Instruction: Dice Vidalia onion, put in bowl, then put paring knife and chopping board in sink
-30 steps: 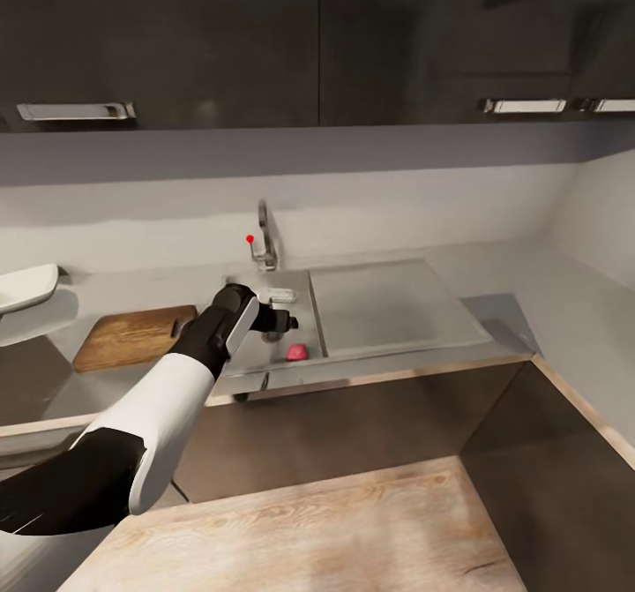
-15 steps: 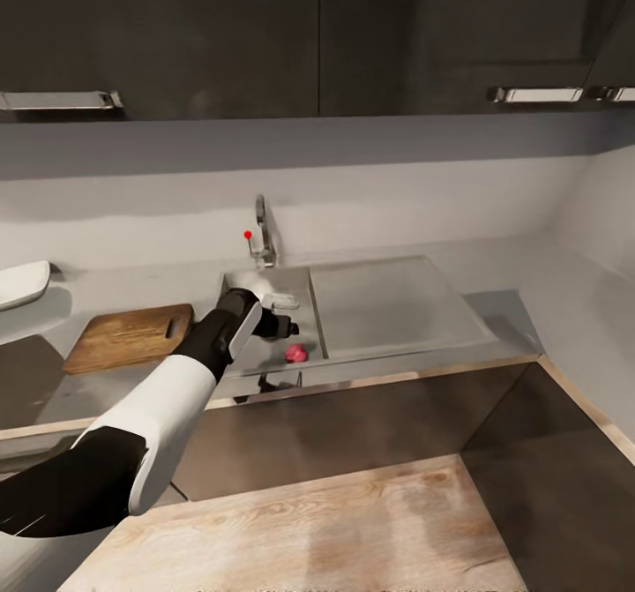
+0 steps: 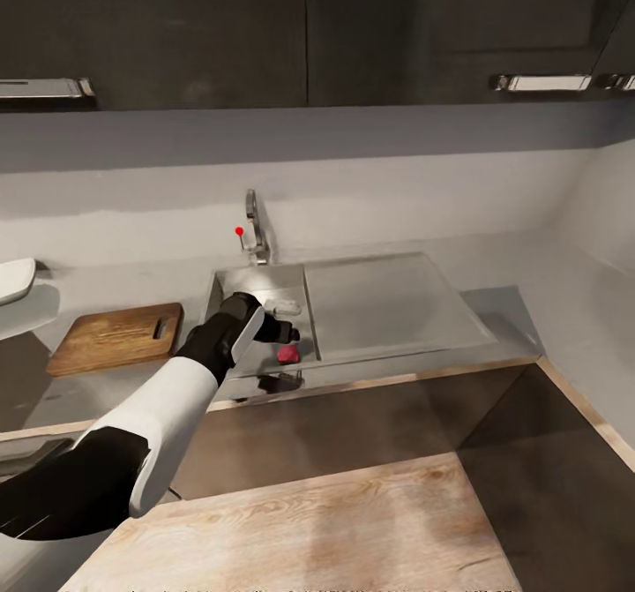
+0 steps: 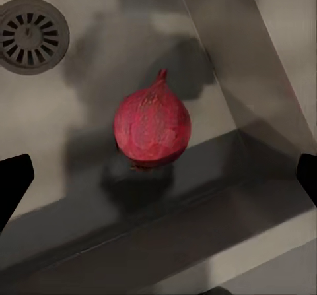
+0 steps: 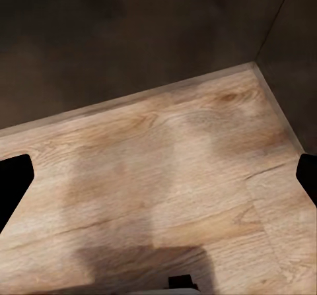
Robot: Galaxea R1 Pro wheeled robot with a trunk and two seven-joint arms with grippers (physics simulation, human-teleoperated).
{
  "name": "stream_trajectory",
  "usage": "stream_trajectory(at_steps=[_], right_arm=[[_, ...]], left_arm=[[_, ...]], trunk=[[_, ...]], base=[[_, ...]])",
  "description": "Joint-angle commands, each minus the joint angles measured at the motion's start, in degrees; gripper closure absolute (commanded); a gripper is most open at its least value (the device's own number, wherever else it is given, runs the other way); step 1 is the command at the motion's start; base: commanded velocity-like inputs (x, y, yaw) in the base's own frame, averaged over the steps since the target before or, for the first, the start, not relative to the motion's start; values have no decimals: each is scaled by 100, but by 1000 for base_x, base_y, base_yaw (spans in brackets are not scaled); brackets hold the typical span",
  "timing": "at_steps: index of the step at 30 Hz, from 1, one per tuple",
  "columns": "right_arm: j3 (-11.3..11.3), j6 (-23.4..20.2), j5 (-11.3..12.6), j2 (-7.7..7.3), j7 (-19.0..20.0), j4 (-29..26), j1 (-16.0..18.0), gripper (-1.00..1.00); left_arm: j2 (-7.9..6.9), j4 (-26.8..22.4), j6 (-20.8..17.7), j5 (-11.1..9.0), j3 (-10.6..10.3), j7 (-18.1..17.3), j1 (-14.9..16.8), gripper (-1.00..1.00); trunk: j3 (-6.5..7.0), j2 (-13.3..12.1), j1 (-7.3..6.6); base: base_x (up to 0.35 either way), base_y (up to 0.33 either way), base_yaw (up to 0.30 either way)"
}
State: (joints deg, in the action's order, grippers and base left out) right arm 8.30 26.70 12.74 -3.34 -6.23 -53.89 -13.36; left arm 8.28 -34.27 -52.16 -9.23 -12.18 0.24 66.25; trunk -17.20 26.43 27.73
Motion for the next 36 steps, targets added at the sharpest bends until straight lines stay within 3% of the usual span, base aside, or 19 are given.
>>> stream_trajectory(at_steps=[1,36], right_arm=[[31,12,27,-9,-45,-8,0,-100],[31,11,27,-9,-45,-8,0,-100]], left_arm=[[-2,-3,-22,-17,-16,3,4,-100],[-2,123,-18,-17,-39,-6,-43,-100]], trunk=[[-18,10,3],[-342,10,3]], base=[[13,-14,0],[63,-1,0]])
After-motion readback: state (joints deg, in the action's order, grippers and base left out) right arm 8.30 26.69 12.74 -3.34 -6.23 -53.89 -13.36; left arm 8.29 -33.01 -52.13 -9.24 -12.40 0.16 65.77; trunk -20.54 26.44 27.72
